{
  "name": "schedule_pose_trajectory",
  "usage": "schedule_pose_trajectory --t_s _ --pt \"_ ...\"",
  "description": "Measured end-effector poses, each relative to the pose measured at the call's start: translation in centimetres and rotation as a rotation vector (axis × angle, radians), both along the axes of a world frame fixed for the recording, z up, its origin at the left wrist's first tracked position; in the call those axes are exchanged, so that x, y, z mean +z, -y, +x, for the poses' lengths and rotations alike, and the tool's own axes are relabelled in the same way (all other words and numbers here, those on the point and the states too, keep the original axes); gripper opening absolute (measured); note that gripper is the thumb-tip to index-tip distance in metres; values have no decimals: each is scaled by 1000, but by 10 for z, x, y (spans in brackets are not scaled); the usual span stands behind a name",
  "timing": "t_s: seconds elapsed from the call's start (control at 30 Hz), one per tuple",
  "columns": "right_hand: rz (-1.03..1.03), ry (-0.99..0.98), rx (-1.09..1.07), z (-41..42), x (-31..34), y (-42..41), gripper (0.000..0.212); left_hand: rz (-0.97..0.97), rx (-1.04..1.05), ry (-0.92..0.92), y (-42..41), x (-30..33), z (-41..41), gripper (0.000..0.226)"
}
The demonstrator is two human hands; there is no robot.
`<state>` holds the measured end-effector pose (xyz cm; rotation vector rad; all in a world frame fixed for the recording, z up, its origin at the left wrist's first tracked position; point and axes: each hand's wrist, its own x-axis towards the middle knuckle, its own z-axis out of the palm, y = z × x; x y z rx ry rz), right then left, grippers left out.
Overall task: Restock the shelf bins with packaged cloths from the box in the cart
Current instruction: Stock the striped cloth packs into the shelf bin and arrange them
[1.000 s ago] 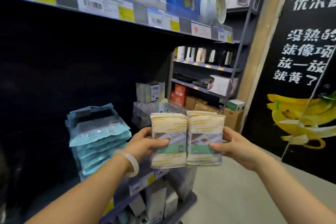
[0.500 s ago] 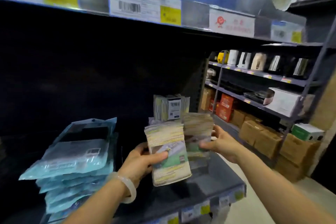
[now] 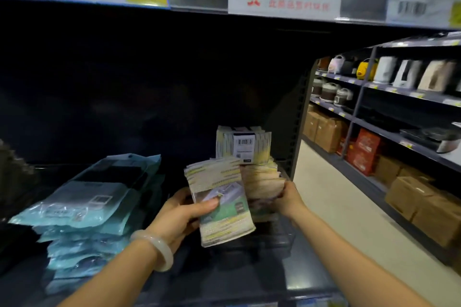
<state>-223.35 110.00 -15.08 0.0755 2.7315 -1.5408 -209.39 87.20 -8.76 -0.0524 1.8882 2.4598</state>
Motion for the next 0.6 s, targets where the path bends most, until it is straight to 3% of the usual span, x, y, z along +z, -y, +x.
schedule_pose_trajectory --t_s 0.1,0.2,0.3,0.37,0.6 --pt "15 -84 -6 6 3 8 84 -17 21 6 2 -1 -2 67" --pt "253 -216 11 27 29 16 108 -8 61 4 3 0 -6 63" --pt "689 -300 177 31 40 18 94 15 94 22 3 1 -10 73" --pt "862 -327 248 32 38 16 80 27 113 33 1 0 -12 73" --pt "831 -387 157 35 46 3 54 -3 107 30 -2 1 -14 74"
